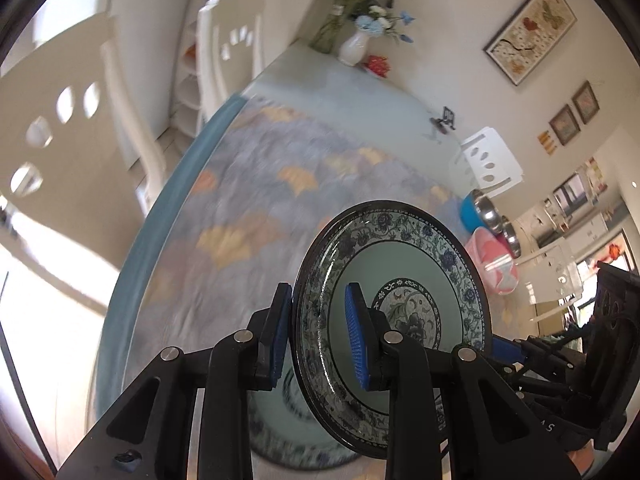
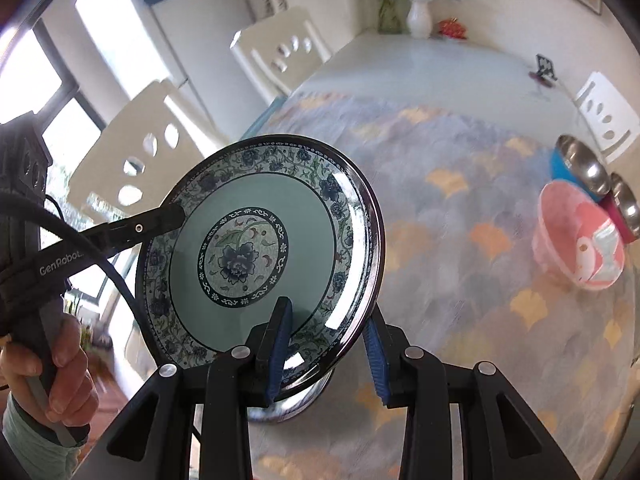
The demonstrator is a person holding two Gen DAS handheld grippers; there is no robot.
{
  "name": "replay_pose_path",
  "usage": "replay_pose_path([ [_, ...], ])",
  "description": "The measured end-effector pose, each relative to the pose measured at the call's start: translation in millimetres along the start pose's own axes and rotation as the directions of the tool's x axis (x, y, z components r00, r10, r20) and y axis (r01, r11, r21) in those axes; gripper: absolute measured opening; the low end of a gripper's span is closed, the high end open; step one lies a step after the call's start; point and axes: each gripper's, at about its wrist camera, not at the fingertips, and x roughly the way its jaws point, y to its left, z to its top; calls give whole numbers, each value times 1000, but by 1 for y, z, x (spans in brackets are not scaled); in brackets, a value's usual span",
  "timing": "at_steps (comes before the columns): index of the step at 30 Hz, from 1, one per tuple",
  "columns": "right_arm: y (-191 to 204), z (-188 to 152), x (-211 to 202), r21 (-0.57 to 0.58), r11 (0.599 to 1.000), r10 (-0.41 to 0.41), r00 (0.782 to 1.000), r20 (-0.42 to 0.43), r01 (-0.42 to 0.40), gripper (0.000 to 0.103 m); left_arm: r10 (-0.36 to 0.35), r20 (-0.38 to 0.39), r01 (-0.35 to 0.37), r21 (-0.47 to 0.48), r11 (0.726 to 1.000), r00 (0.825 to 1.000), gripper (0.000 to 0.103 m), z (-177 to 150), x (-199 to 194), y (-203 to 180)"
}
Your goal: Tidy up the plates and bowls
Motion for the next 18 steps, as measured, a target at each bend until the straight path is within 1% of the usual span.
replay_pose_path([
  [3,4,-12,10,-11,1000,11,999,-48,-12,35,23,-19,-23,-26,999,1000,24,-22,-2,9],
  [6,5,-27,25,-10,1000,28,994,-109,-29,35,45,-41,-47,-53,998,998,24,-42,1,18],
  [9,6,-37,36,-15,999,31,988,-150,-34,35,64,-60,-68,-72,995,996,24,-58,5,25],
  [13,7,-45,49,-34,999,16,984,-180,-23,35,78,-77,-85,-84,993,994,24,-71,10,32],
  [18,11,-47,59,-61,998,-16,978,-207,3,36,98,-87,-106,-90,990,991,24,-77,16,36],
])
